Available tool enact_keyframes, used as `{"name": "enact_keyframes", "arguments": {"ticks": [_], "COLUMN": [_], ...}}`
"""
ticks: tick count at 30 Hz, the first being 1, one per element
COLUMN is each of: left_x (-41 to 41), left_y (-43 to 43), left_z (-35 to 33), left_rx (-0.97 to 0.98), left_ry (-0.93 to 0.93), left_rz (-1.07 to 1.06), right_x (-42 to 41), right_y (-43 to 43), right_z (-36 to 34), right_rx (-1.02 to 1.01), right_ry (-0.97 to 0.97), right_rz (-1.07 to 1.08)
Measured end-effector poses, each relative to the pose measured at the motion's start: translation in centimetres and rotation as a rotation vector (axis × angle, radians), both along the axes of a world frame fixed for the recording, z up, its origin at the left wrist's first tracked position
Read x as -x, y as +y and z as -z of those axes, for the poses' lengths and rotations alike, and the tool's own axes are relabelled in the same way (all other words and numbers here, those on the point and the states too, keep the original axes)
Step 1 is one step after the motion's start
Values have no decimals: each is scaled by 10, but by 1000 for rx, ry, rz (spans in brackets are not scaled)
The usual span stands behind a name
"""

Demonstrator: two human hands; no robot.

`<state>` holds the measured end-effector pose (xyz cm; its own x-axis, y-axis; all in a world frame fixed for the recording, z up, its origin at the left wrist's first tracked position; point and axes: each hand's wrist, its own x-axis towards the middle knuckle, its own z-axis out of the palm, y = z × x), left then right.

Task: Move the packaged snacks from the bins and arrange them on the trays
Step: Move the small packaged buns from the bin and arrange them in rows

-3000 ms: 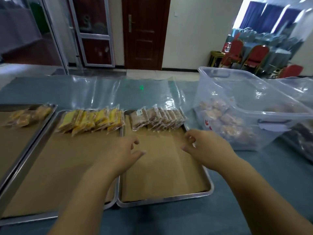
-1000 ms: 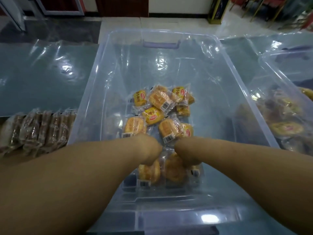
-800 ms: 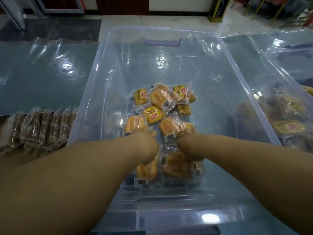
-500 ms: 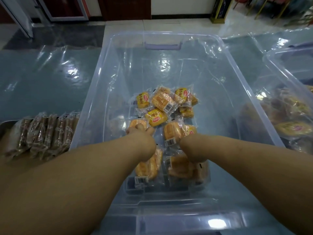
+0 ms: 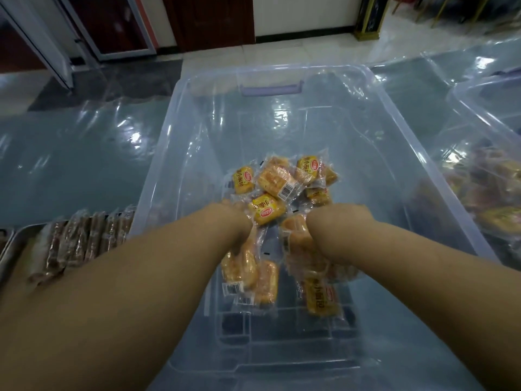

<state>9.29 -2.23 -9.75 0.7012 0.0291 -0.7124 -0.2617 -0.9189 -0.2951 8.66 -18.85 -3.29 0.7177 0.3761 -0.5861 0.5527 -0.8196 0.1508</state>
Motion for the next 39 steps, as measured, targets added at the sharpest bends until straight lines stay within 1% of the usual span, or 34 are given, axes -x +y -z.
{"name": "enact_keyframes", "arguments": {"ticks": [4,6,9,13,16,21,24,28,32,35,37,39], "left_x": [-1,0,1,2,10,17,17,15,18,29,44,62], "left_y": [8,5,0,-1,-5,-13,-17,-17,-8,0,8,17], "left_z": [11,13,14,13,14,19,12,-4,-32,-63,-84,-103], "left_rx": [102,129,95,131,220,179,178,136,139,201,245,280], "left_ry": [-23,-41,-81,-95,-103,27,15,-137,-305,-452,-582,-720], "left_rz": [-126,-119,-54,-110,-57,59,158,216,156,68,-17,-91], "right_x": [-1,-3,-7,-9,-9,-8,-8,-12,-19,-24,-24,-20], "right_y": [-4,-4,-4,-5,-6,-9,-10,-9,-8,-10,-13,-16], "right_z": [6,7,7,9,11,10,9,7,6,-2,-11,-24], "right_rx": [-49,-46,-56,-101,-122,-153,-162,-209,-351,-452,-569,-737], "right_ry": [-21,-8,9,4,9,0,-24,-53,-115,-214,-296,-380], "right_rz": [-8,2,45,99,126,167,179,204,250,286,305,312]}}
